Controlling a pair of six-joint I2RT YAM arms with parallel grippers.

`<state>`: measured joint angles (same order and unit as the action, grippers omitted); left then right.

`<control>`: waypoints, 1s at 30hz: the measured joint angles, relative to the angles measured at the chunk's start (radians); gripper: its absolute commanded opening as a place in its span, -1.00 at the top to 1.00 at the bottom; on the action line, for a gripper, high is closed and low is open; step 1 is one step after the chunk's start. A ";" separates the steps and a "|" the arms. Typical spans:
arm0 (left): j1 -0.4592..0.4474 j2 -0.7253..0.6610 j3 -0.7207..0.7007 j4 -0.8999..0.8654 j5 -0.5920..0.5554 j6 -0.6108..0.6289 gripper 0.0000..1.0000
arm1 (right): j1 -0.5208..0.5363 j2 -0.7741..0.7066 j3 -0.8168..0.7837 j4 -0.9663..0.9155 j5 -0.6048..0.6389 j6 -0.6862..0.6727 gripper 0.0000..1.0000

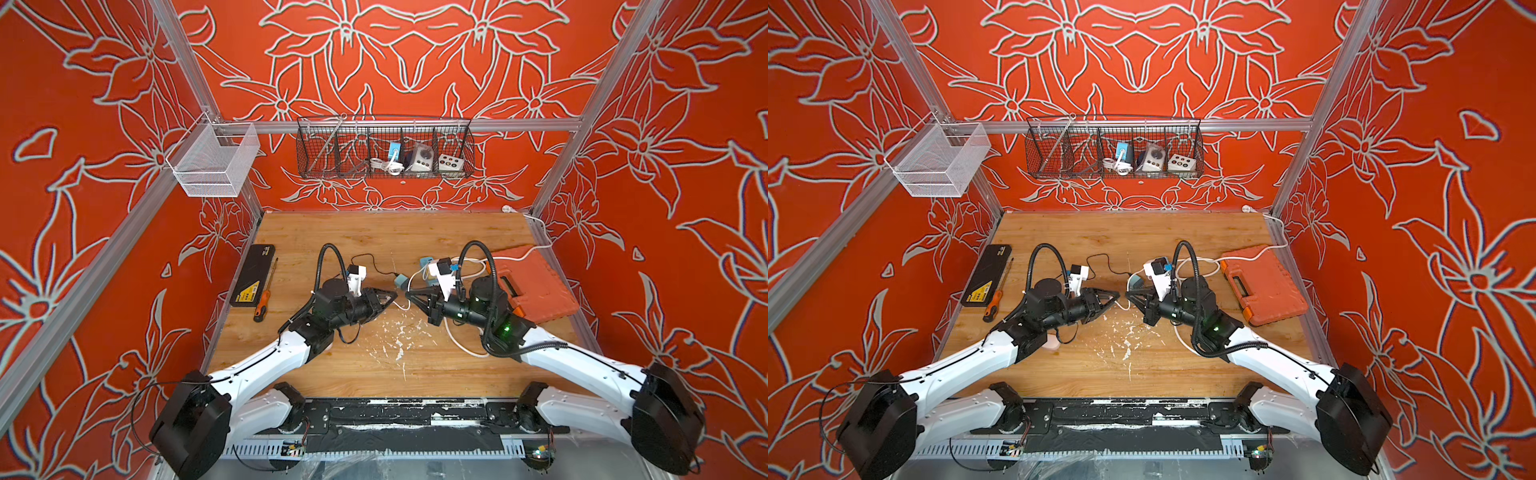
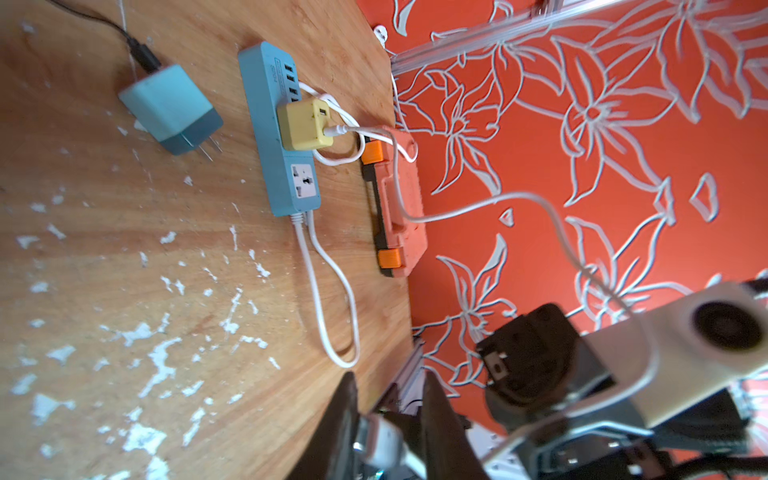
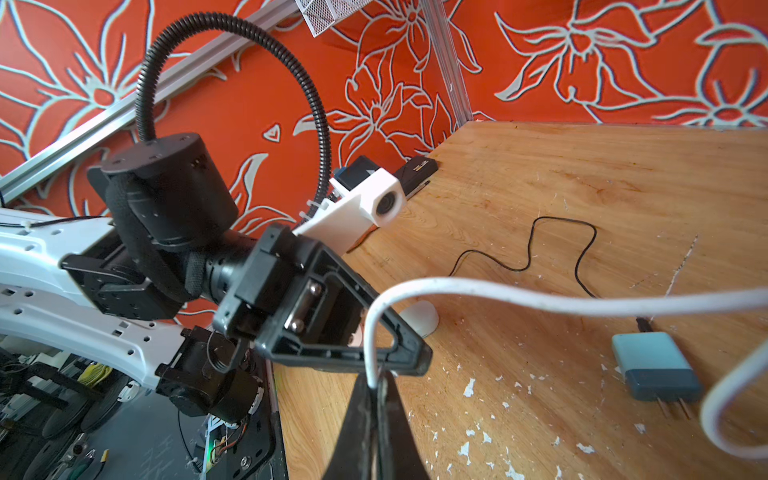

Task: Charge the bluetooth headset
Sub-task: Adjust the charging cable.

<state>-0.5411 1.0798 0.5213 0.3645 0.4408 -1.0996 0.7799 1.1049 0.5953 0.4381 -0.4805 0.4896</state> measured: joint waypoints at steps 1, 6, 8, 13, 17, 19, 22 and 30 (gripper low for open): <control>0.000 -0.011 0.000 -0.002 -0.002 0.006 0.85 | 0.000 0.000 -0.004 0.000 0.000 0.000 1.00; 0.000 -0.047 0.001 -0.026 -0.002 0.028 1.00 | 0.000 -0.001 -0.009 0.005 0.000 0.001 1.00; 0.000 -0.059 0.002 -0.051 -0.007 0.046 1.00 | 0.000 -0.001 -0.010 0.003 0.000 0.003 0.67; 0.000 -0.131 0.049 -0.193 -0.050 0.141 1.00 | 0.000 -0.025 -0.017 -0.050 0.008 0.015 0.20; 0.000 -0.203 0.108 -0.296 -0.109 0.236 1.00 | 0.000 -0.094 -0.059 -0.127 0.021 0.018 0.19; 0.000 -0.233 0.125 -0.338 -0.135 0.281 1.00 | 0.000 -0.151 -0.085 -0.190 0.035 0.014 0.23; 0.000 -0.251 0.138 -0.380 -0.159 0.328 1.00 | 0.000 -0.238 -0.093 -0.277 0.048 0.007 0.26; 0.000 -0.253 0.138 -0.389 -0.179 0.382 1.00 | 0.000 -0.323 -0.043 -0.357 0.047 -0.019 0.08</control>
<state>-0.5415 0.8265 0.6598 -0.0250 0.2623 -0.7174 0.7799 0.7822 0.5526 0.0811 -0.4332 0.4702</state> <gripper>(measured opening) 0.053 0.456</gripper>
